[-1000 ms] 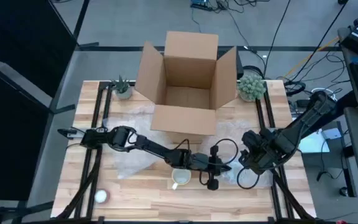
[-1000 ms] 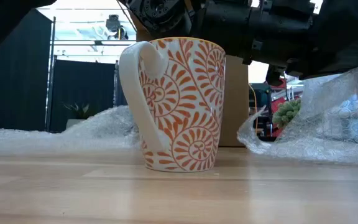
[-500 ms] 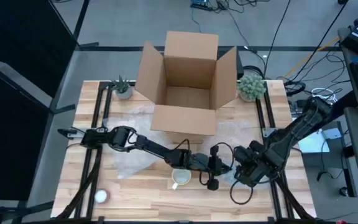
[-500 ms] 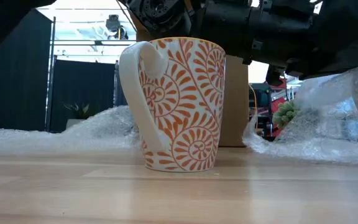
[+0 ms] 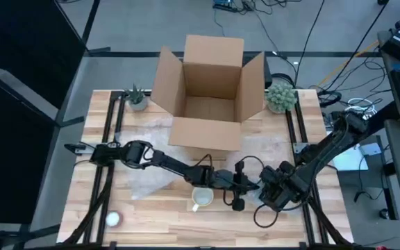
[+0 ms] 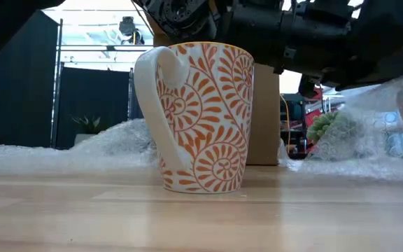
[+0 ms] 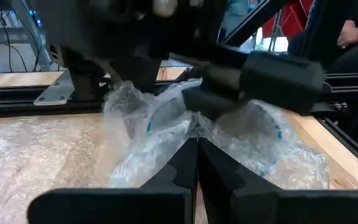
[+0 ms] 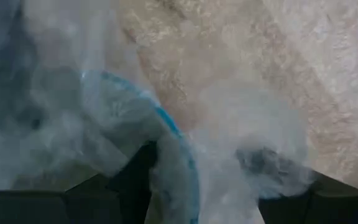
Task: Wrap mug
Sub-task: Wrap the red cup with the bubble wrap
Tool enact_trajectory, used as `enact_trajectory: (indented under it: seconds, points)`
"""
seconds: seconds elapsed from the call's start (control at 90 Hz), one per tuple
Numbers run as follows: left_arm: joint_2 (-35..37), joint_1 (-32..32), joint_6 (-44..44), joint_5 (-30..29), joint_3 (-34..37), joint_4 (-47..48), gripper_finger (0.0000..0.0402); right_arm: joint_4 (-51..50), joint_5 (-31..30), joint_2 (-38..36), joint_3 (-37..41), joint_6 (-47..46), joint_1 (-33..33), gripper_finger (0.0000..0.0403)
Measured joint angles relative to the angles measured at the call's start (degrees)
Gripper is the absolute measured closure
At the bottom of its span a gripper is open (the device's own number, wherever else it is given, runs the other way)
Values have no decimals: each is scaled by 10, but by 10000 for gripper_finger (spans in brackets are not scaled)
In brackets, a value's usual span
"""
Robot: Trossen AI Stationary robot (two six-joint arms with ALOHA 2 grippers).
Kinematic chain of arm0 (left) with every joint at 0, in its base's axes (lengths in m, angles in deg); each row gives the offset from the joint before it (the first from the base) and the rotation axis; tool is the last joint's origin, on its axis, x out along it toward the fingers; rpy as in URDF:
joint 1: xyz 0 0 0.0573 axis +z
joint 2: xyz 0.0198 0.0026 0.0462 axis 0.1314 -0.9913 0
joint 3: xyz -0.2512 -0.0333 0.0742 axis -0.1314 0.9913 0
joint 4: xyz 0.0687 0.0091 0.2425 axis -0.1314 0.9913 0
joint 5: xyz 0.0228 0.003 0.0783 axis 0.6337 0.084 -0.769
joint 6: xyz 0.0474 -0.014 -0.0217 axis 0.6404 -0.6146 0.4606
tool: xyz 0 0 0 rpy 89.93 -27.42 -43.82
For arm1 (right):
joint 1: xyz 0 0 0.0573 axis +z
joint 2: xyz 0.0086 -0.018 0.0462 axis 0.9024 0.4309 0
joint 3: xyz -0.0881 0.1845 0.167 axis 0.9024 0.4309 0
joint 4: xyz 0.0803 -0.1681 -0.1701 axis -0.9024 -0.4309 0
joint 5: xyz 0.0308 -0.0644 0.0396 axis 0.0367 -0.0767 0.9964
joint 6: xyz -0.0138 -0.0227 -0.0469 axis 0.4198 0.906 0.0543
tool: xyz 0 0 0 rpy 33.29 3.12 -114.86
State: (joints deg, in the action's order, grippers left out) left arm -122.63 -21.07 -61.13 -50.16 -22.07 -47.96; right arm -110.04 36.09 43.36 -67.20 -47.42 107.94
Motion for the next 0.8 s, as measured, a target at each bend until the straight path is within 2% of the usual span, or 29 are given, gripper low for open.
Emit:
enact_trajectory:
  seconds: [0.344,0.5,0.622,0.711,0.8]
  points:
    - [24,-8,8,-4,2,31,402,31,6,29,6,26,-10,184]
    - [75,-12,19,-3,4,132,402,31,9,25,7,27,-11,184]
    - [115,-15,17,-4,2,250,402,31,9,25,7,33,-11,184]
    - [133,-17,17,-48,2,347,402,31,9,25,7,37,-11,184]
    - [133,-15,16,-104,10,377,402,33,9,26,7,41,-11,184]
